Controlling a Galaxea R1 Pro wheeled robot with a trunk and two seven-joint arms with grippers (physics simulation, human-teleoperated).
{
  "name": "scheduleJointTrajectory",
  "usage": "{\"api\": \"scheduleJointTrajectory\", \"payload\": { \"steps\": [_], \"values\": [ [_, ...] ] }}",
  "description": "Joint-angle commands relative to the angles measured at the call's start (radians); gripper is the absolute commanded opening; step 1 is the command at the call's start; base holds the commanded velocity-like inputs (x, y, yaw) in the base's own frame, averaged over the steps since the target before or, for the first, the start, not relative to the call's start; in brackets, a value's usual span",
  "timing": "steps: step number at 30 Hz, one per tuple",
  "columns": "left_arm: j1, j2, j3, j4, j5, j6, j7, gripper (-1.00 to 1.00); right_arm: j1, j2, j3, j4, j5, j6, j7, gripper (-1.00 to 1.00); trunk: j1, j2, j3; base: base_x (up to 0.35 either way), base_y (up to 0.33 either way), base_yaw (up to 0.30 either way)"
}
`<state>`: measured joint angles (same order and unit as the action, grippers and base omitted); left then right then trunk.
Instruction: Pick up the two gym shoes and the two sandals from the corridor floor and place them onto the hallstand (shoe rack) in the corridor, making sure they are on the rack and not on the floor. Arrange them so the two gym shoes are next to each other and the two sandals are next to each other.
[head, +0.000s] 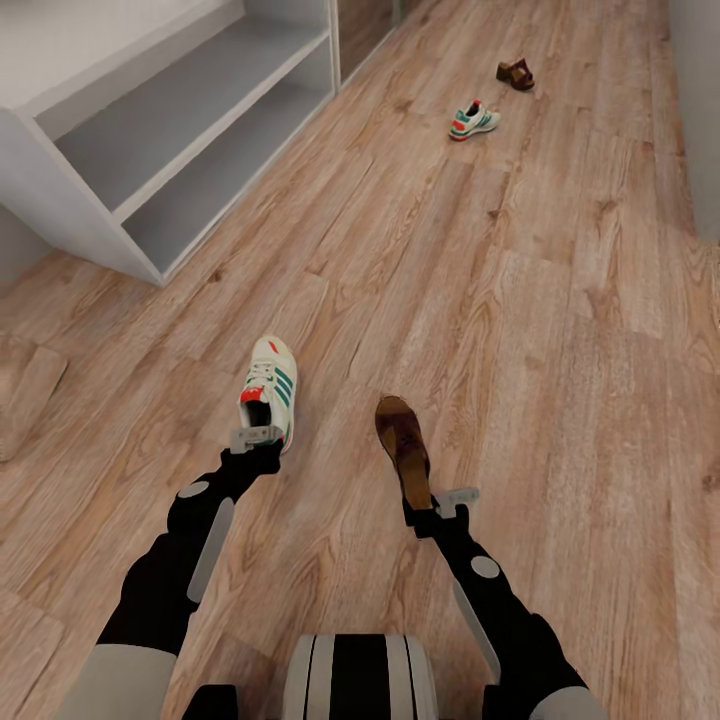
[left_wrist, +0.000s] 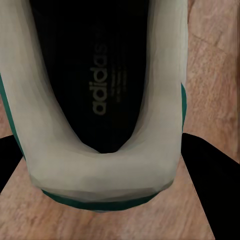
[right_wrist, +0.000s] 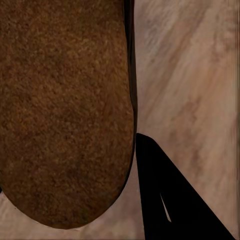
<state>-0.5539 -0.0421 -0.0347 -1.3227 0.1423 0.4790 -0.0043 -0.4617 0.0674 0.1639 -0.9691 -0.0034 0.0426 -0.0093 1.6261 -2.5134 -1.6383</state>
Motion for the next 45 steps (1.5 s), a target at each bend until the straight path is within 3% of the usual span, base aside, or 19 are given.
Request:
{"api": "scheduleJointTrajectory", "payload": {
  "steps": [1,45],
  "values": [
    [0.000,0.000,0.001,0.000,0.008,0.006,0.000,-1.00,0.000,0.000,0.001,-0.004,-0.004,0.004,-0.003,-1.00,-0.001,0.000,0.003,0.000,0.000,0.000],
    [0.014,-0.002,-0.001,-0.003,0.010,0.007,0.000,-1.00,0.000,-0.003,-0.001,-0.022,-0.001,0.005,0.002,-1.00,-0.020,0.010,0.178,0.000,0.000,0.000]
  ]
}}
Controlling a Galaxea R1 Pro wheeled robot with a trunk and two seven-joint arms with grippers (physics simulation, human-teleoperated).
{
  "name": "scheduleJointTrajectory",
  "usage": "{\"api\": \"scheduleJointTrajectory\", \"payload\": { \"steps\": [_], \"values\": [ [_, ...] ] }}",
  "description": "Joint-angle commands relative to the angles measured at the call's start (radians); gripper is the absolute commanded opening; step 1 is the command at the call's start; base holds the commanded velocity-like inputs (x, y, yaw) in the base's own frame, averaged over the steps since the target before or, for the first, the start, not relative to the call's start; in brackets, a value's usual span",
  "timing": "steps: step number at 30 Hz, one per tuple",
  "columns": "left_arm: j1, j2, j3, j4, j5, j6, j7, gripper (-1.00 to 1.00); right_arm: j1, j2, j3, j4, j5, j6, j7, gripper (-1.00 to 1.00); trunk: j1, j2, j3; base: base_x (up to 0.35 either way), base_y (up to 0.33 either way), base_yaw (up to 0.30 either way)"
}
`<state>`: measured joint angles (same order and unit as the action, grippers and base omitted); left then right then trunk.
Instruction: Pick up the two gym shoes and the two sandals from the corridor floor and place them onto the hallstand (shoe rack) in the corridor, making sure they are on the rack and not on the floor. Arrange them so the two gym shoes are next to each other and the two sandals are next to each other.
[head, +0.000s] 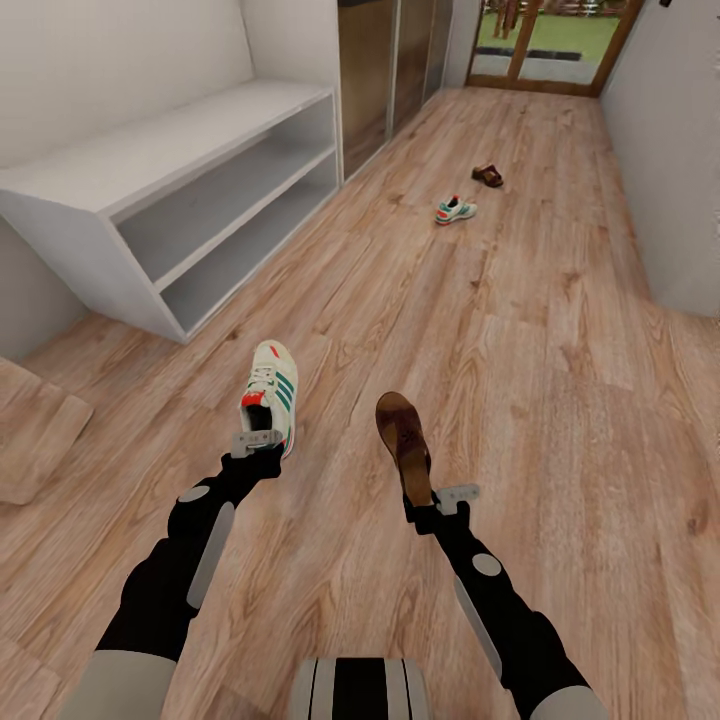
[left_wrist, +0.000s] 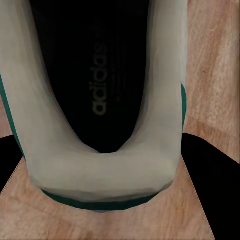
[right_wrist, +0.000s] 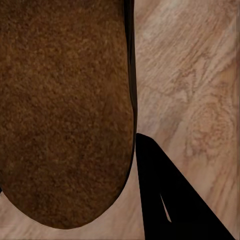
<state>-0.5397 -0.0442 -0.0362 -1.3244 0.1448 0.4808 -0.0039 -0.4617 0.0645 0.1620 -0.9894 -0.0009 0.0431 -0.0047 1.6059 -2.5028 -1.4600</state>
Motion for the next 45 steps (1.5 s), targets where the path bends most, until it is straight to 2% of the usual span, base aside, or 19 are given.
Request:
{"api": "scheduleJointTrajectory", "payload": {
  "steps": [1,13,27,42,45],
  "values": [
    [0.000,0.000,0.001,-0.001,0.007,0.005,-0.001,-1.00,0.000,0.000,0.001,-0.001,-0.004,0.004,-0.003,-1.00,-0.001,0.000,0.005,0.000,0.000,0.000],
    [0.000,0.000,0.001,-0.001,0.007,0.005,-0.001,-1.00,0.000,-0.001,0.000,-0.002,-0.004,0.004,-0.003,-1.00,-0.006,0.003,0.070,0.000,0.000,0.000],
    [0.000,0.000,0.001,-0.001,0.007,0.005,-0.001,-1.00,0.000,-0.001,0.000,-0.002,-0.004,0.004,-0.003,-1.00,-0.060,0.101,0.137,0.000,0.000,0.000],
    [0.000,0.000,0.001,-0.001,0.007,0.007,-0.001,-1.00,0.000,0.000,0.000,-0.002,-0.002,0.004,-0.003,-1.00,-0.060,0.101,0.162,0.000,0.000,0.000],
    [0.000,0.000,0.001,-0.001,0.007,0.007,-0.001,-1.00,0.000,-0.001,0.000,-0.002,-0.002,0.004,-0.003,-1.00,-0.048,0.080,0.158,0.000,0.000,0.000]
  ]
}}
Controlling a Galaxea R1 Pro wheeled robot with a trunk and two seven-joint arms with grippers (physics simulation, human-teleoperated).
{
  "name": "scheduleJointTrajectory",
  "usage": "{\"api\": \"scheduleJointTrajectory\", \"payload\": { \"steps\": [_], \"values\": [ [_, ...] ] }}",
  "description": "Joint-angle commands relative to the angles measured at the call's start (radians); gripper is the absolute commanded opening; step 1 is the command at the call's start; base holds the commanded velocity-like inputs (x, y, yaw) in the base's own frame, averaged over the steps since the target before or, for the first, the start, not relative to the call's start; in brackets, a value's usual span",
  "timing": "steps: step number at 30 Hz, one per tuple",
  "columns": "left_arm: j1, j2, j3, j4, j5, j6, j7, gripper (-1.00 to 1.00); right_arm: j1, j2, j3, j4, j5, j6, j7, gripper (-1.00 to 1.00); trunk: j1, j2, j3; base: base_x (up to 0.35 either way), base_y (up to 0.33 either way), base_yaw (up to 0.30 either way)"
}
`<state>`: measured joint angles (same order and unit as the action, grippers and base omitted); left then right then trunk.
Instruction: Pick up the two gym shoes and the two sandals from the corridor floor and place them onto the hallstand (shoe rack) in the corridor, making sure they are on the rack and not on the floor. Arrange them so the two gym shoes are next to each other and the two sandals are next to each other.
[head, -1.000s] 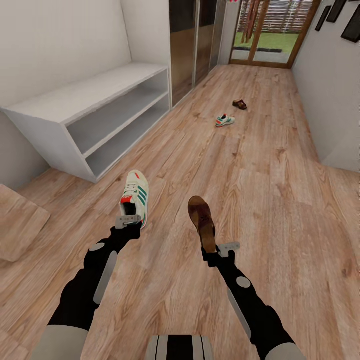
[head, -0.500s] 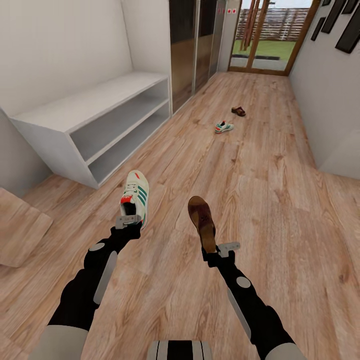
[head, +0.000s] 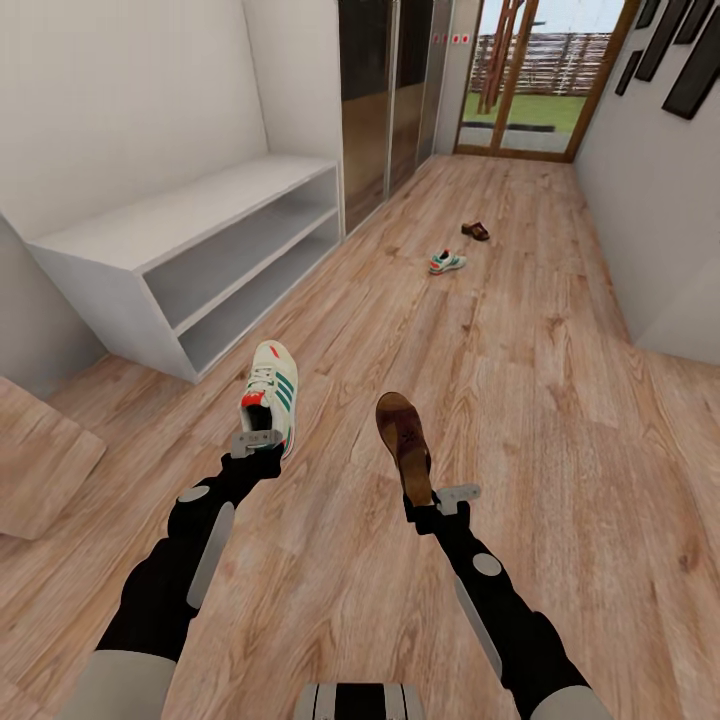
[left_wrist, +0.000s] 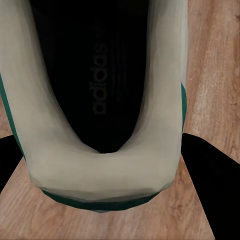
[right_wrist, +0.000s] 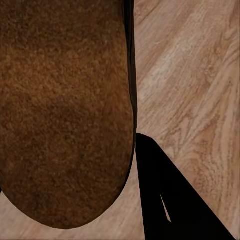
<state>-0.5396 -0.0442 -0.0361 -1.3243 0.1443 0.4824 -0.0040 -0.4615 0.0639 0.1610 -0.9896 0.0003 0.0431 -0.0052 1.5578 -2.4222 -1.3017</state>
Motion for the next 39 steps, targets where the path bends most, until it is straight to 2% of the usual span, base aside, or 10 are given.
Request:
{"api": "scheduleJointTrajectory", "payload": {
  "steps": [1,9,22,39],
  "values": [
    [0.000,0.000,0.001,-0.001,0.008,0.005,-0.001,-1.00,0.000,0.000,0.001,-0.001,-0.003,0.004,-0.003,-1.00,0.004,-0.008,-0.002,0.000,0.000,0.000],
    [0.000,0.000,0.001,-0.001,0.008,0.005,-0.001,-1.00,0.000,0.000,0.001,-0.001,-0.003,0.004,-0.003,-1.00,0.034,-0.064,-0.014,0.000,0.000,0.002],
    [0.000,0.000,0.001,-0.001,0.008,0.005,-0.001,-1.00,0.000,0.000,0.001,-0.001,-0.003,0.005,-0.005,-1.00,0.034,-0.064,0.002,0.000,0.000,0.191],
    [0.000,0.000,0.001,-0.001,0.009,0.005,-0.001,-1.00,0.000,0.000,0.001,-0.001,0.000,0.006,-0.007,-1.00,0.034,-0.064,0.004,0.000,0.000,0.296]
  ]
}}
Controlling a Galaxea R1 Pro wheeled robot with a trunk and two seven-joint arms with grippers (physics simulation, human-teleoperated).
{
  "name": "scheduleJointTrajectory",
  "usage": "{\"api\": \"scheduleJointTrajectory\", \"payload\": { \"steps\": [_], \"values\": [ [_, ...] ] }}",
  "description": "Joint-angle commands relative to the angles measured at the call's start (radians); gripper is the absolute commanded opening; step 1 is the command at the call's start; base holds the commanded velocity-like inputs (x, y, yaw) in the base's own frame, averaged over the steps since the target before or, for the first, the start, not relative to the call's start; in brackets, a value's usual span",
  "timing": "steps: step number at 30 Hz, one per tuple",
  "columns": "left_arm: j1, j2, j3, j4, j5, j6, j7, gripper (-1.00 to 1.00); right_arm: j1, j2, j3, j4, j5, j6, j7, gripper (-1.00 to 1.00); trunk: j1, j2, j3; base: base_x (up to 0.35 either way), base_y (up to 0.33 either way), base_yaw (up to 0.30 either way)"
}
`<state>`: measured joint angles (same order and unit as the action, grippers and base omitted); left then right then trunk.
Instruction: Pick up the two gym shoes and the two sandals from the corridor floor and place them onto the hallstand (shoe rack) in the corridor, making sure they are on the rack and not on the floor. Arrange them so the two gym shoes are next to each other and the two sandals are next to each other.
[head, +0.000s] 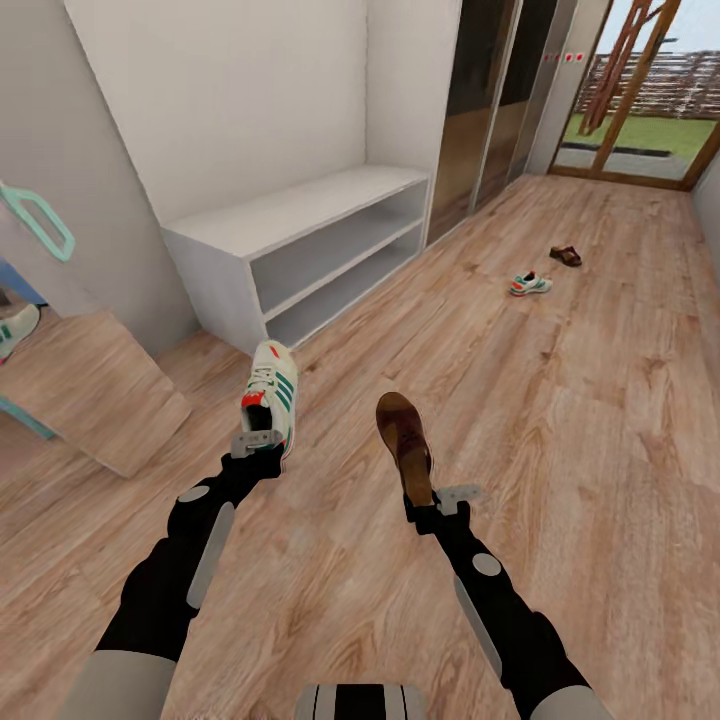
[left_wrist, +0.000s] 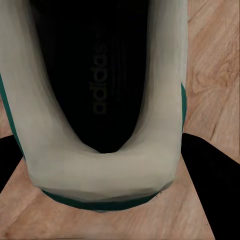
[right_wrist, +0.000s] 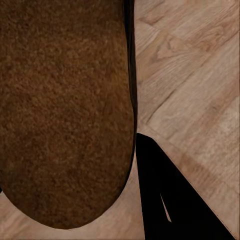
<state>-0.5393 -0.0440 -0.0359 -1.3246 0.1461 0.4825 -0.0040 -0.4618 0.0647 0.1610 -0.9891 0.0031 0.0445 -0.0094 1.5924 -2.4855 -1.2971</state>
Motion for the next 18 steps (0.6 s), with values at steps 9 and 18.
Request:
{"api": "scheduleJointTrajectory", "payload": {
  "steps": [9,18],
  "values": [
    [-0.001,0.000,0.001,-0.001,0.007,0.005,-0.001,-1.00,0.000,0.000,0.000,-0.002,-0.005,0.003,-0.003,-1.00,0.000,0.000,0.000,0.000,0.000,0.217],
    [-0.001,0.000,0.001,-0.001,0.007,0.005,-0.001,-1.00,0.000,0.000,0.000,-0.002,-0.005,0.003,-0.003,-1.00,0.000,0.000,0.008,0.000,0.000,0.227]
  ]
}}
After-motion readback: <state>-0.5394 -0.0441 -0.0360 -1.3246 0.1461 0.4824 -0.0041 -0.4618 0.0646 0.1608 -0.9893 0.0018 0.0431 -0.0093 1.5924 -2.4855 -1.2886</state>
